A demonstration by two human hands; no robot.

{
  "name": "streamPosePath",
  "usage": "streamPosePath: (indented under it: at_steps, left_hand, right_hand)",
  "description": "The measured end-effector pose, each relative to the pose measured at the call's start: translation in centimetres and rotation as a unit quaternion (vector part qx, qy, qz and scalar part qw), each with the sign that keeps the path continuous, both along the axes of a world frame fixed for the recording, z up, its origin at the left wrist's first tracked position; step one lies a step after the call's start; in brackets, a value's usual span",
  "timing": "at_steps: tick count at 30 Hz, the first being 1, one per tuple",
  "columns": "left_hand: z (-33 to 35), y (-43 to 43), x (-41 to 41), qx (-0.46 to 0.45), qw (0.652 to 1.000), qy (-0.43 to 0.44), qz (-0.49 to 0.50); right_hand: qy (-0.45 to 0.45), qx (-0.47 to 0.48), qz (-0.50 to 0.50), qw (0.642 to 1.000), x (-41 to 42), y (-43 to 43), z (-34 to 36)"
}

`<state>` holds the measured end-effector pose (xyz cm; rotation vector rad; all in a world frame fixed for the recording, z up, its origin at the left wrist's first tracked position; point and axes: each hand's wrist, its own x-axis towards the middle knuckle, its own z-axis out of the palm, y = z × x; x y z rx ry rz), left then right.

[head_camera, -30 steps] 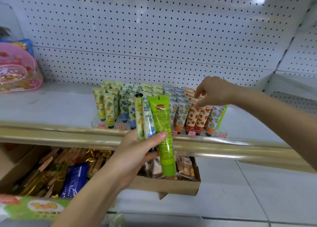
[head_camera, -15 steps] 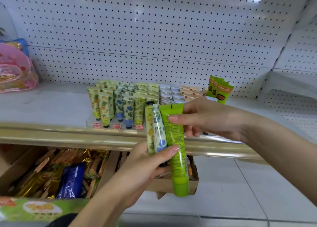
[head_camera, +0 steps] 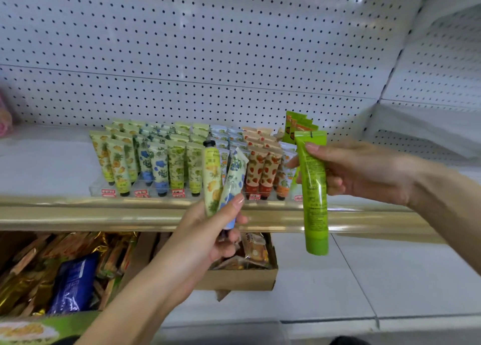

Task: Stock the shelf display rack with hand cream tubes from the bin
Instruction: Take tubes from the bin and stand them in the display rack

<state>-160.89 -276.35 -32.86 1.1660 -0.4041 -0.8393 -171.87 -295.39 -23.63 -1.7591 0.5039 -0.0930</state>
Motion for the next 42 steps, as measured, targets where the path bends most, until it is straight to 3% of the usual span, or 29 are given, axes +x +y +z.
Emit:
streamPosePath:
  at_steps: [10,16,21,24,27,30,37,42]
  left_hand:
    - [-0.3,-2.3,-0.6,-0.007,1.0,0.026,-0.001]
    - [-0.3,-2.7,-0.6,-0.032,0.999,0.027,-0.01]
    - [-0.5,-2.8,-0.7,-0.032,0.999,0.022,-0.01]
    - [-0.4,-2.7,-0.7,-0.034,0.999,0.017,-0.009]
    - [-0.2,-2.6,-0.7,-0.035,0.999,0.011,-0.008]
    - [0.0,-2.5,-0.7,-0.038,0.999,0.007,-0.009]
    - [-0.1,-2.1,-0.4,-0.042,0.999,0.007,-0.003]
    - [-0.4,-2.0,-0.2,-0.04,0.999,0.012,0.002]
  right_hand:
    - [-0.003,-0.001,-0.098,0.995,-2.0,-3.7,0.4]
    - [-0.008,0.03,-0.062,0.998,-2.7,-4.9,0.6]
    - [-0.064,0.063,-0.094,0.992,-2.0,-5.7,0.1]
    - [-0.075,-0.056,-0.106,0.99,-1.2,-6.2,-0.5]
    - [-0.068,-0.286,-0.167,0.941,-0.2,-6.4,-1.2]
    - [-0.074,-0.359,-0.204,0.908,0.5,-6.6,-1.7]
    - [-0.106,-0.223,-0.183,0.952,1.2,-7.9,-2.8]
    - [-0.102,-0.176,-0.137,0.969,1.0,-8.2,-3.0]
